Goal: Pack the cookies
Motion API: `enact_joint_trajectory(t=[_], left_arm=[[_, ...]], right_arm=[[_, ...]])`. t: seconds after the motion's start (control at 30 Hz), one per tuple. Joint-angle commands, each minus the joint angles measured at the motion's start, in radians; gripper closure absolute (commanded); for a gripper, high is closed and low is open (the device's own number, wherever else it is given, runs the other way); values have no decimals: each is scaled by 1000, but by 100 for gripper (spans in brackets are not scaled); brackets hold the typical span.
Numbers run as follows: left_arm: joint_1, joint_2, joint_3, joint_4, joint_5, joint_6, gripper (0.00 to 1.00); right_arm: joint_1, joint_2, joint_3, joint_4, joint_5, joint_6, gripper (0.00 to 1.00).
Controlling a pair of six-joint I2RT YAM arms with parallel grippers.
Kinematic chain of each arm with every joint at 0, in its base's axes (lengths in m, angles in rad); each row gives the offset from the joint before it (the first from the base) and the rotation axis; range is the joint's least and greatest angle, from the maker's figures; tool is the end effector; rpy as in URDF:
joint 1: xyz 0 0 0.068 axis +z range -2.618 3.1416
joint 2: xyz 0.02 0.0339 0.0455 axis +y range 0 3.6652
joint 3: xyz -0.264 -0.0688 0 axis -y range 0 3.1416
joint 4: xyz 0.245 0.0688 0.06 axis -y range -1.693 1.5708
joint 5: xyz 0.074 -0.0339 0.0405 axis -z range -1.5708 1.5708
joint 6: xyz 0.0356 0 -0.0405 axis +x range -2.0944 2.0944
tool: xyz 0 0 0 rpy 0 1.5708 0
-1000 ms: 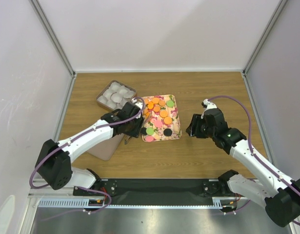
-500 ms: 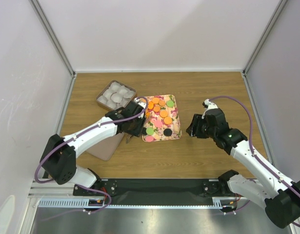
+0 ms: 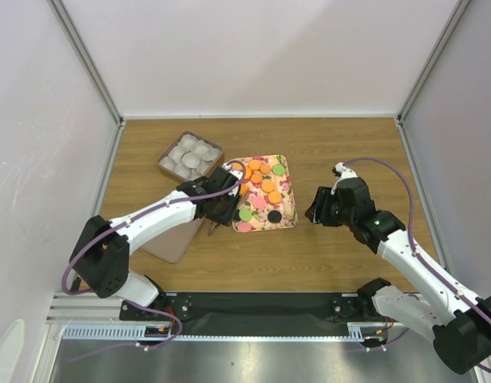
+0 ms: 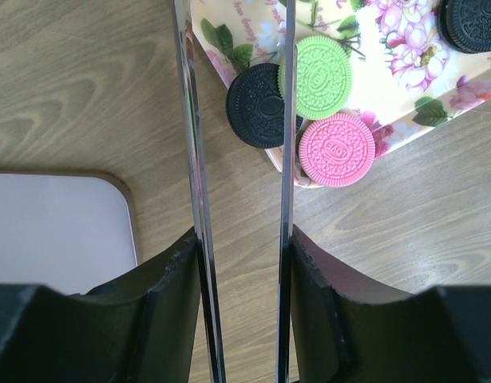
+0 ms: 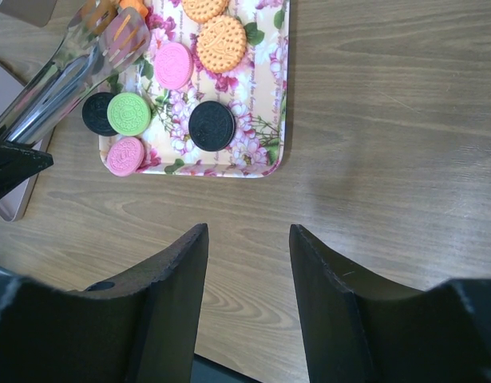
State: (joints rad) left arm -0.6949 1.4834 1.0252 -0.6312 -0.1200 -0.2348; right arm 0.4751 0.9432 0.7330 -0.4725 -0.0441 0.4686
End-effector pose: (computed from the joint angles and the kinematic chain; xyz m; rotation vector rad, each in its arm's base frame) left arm 0.2284 -0.1849 0.2250 0.5673 2.5938 -0.1496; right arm 0.1790 0.0938 0.2656 -0.0318 2.3123 0.5455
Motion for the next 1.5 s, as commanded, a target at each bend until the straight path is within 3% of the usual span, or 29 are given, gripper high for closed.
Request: enact_joint_trajectory(t=[0.0,0.7,1.17,1.47], left_arm=[[-11,2,41,19,10,9,52],[-11,-17,88,-12,17,26,64],[-11,-117,75,-41,72,23,67],[3,-152,148,-62,13,6,68]], right_arm=[[-4,-17,-3,34,-11,-18,49],[-12,-24,-9,37,-17,-18,49],[-18,-24,-7,38,-22,-18,49],[-26,-26,-9,40,-28,-18,49]])
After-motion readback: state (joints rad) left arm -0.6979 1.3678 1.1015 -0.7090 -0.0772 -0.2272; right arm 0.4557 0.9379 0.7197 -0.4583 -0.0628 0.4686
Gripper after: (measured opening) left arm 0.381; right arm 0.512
